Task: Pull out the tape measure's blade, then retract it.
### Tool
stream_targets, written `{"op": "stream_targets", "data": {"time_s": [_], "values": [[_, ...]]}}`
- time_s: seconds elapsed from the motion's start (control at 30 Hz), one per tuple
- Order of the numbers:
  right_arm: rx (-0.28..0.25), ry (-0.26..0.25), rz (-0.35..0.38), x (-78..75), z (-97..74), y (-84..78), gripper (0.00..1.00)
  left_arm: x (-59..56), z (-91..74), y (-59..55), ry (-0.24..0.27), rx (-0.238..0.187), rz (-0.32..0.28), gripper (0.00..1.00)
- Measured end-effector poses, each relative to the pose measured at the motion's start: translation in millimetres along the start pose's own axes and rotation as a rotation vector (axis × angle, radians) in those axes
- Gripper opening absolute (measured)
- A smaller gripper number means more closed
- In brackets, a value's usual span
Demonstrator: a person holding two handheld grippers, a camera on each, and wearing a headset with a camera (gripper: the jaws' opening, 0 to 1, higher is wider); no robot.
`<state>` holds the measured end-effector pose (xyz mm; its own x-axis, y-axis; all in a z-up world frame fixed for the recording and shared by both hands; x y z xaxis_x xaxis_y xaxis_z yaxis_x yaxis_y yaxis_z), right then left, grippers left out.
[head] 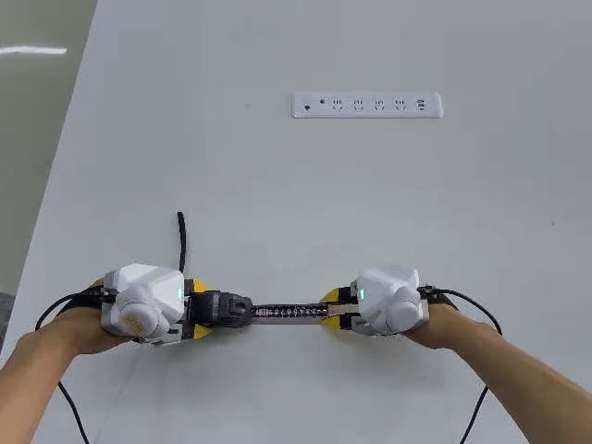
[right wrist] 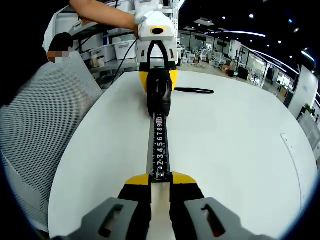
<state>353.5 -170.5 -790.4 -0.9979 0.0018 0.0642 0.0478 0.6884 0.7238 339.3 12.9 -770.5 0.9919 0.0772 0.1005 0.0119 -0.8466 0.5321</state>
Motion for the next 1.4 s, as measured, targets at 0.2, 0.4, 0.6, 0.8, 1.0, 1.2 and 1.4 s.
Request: {"op": "stream_targets", "data": {"time_s": [0.2,0.4,0.6,0.8,1.0,1.2,1.4], "values": [[0.002,0.000,0.005,0.3,-3.7,-3.4,0.11,-0.2,-0.2,0.6,0.000,0.001,0.002,0.29],[0.004,0.003,0.007,-0.5,-4.9,-8.5,0.11,-0.1,0.4,-1.1,0.000,0.001,0.002,0.29],[0.008,0.002,0.011,-0.7,-7.9,-11.3,0.11,-0.4,0.4,-1.1,0.000,0.002,0.002,0.29],[0.011,0.002,0.017,-0.2,-10.9,-15.3,0.11,-1.1,-0.5,1.4,-0.001,0.002,0.004,0.29],[0.014,0.003,0.017,0.0,-13.8,-16.5,0.11,-1.6,-1.3,2.5,-0.001,0.005,0.005,0.29],[0.019,0.004,0.020,-0.6,-17.2,-20.0,0.11,-1.5,-1.0,1.7,-0.003,0.007,0.007,0.29],[0.026,0.000,0.019,-2.5,-21.6,-24.8,0.11,-0.9,-0.5,1.4,-0.004,0.008,0.007,0.29]]}}
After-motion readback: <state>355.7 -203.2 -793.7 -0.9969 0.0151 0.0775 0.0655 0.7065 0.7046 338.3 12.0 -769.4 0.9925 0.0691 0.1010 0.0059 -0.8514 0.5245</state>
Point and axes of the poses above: the centre of the closed fingertips' face, and the gripper's own axes: z roughly forward along the fingers, x roughly to its left, y roughly out of its top, the point moved 2 cm from there along -z, roughly backward along the fingers, and after that the axes turned 7 degrees about z, right-handed, at the moved point
